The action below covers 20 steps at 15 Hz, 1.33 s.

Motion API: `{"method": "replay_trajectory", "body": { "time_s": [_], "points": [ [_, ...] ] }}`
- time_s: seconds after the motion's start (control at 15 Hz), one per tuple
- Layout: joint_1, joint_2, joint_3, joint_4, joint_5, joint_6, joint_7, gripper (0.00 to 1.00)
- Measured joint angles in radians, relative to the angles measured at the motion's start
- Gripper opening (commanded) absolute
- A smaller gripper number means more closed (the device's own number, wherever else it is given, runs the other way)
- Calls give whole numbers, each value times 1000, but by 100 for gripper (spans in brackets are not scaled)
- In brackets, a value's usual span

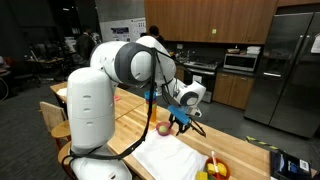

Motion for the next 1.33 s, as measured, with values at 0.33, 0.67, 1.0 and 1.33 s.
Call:
{"method": "replay_trajectory", "body": {
  "time_s": [0.33, 0.67, 1.0, 1.33],
  "points": [
    [7, -5, 6, -16, 0, -1, -3, 67],
    [6, -5, 6, -16, 0, -1, -3, 67],
    [6, -5, 6, -16, 0, -1, -3, 67],
    [6, -5, 6, -16, 0, -1, -3, 67]
  ]
}}
